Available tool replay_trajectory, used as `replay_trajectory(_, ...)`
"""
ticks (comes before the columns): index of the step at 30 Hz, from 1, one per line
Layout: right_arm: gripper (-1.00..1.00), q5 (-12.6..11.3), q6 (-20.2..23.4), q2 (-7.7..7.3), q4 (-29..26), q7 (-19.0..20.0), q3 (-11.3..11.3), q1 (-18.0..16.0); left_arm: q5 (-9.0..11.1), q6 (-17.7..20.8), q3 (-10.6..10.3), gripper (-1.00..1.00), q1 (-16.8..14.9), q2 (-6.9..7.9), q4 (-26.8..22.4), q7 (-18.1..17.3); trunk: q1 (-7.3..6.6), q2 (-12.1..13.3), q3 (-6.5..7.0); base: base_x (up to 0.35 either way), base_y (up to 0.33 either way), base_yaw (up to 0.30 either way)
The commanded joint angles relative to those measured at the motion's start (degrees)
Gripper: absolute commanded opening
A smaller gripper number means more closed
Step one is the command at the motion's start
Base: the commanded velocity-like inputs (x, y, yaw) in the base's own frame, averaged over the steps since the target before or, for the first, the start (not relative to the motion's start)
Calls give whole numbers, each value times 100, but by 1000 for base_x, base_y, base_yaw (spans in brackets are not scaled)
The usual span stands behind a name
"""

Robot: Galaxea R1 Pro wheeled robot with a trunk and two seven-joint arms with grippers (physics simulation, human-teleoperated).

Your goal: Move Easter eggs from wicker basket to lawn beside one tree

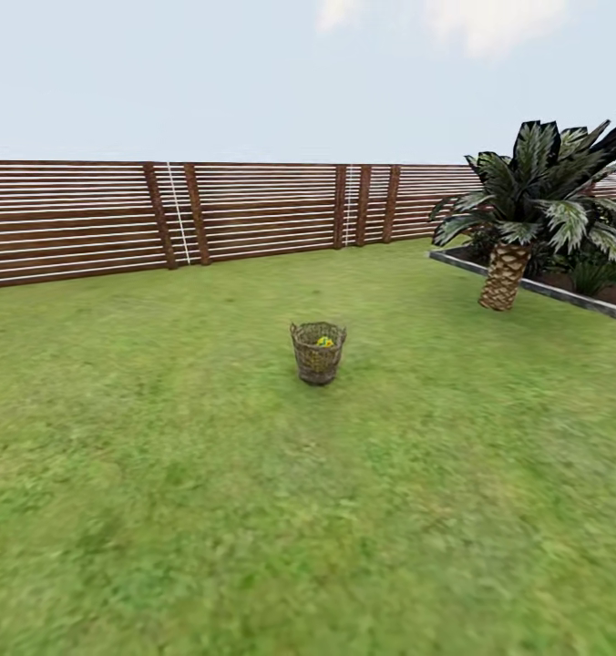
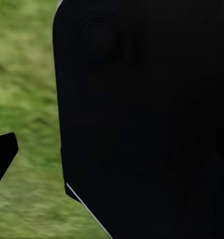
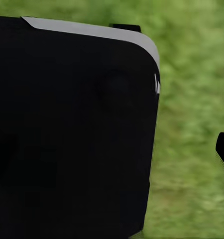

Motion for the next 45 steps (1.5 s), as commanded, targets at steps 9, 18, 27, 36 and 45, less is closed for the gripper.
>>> replay_trajectory(9, 100, 50, -34, 10, 7, -8, 4, -3, 7, -10, 2, 100, -1, -1, -1, 2, 3, -2, -5, 307, 89, 0)
replay_trajectory(18, 100, 6, -40, 17, 7, -3, -7, -3, 7, -10, 2, 100, -1, -1, -1, 2, 3, -2, -5, 307, 89, 0)
replay_trajectory(27, 100, 52, -31, 20, 5, -3, -8, -3, 7, -10, 2, 100, -1, -1, -1, 2, 3, -2, -5, 307, 89, -12)
replay_trajectory(36, 100, 50, -23, 21, 5, 17, -8, -3, 7, -10, 2, 100, -1, -1, -1, 2, 3, -2, -5, 307, 89, -212)
replay_trajectory(45, 100, 100, -52, -131, -205, -22, 10, -3, 7, -10, 2, 100, -1, -1, -1, 2, 3, -2, -5, 307, 89, -19)
